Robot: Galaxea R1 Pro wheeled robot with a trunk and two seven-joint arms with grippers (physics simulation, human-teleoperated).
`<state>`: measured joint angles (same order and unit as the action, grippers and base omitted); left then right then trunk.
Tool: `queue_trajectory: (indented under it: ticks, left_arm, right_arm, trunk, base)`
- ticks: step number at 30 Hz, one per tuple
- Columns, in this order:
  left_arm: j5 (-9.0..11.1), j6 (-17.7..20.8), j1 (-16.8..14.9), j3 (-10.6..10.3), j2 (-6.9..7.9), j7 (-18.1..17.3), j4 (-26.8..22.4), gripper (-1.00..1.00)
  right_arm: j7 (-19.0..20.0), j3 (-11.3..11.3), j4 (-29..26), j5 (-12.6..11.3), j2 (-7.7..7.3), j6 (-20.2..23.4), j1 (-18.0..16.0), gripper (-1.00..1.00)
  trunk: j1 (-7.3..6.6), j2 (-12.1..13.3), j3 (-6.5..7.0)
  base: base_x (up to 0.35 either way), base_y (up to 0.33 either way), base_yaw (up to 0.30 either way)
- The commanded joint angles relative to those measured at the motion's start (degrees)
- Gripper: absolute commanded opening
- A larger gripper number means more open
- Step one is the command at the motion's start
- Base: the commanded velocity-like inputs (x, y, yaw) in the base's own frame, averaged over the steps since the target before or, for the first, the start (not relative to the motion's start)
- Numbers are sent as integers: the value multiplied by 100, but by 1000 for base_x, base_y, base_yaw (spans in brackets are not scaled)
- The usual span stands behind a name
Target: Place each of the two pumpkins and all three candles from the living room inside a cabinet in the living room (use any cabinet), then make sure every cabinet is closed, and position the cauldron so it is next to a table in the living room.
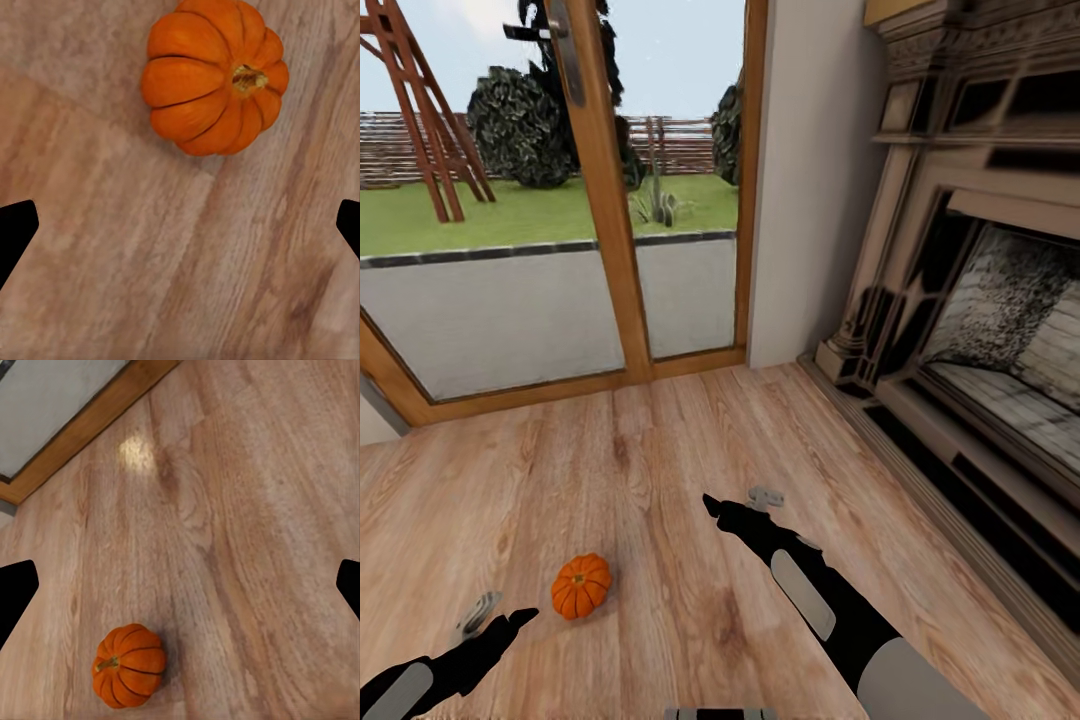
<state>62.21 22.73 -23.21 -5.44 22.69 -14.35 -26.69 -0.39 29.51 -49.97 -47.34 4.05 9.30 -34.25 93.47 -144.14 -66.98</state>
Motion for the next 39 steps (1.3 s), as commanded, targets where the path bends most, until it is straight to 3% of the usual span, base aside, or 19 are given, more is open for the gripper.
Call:
queue_trajectory:
  ticks: [1,16,39]
  left_arm:
    - [39,11,-3,-28,6,-11,2,100]
    - [54,29,0,-10,7,-32,13,100]
    - [38,-18,0,-10,16,-3,56,100]
  right_arm:
    - [-4,2,-4,-38,-1,16,-3,100]
    - [-5,-20,20,-47,-1,13,-3,100]
    - [-5,-33,46,-47,-1,10,-3,100]
  trunk:
    - [1,-4,-27]
    - [40,-24,-360]
    - [40,-24,-360]
  base:
    - [0,0,0]
    - [0,0,0]
    - [87,0,0]
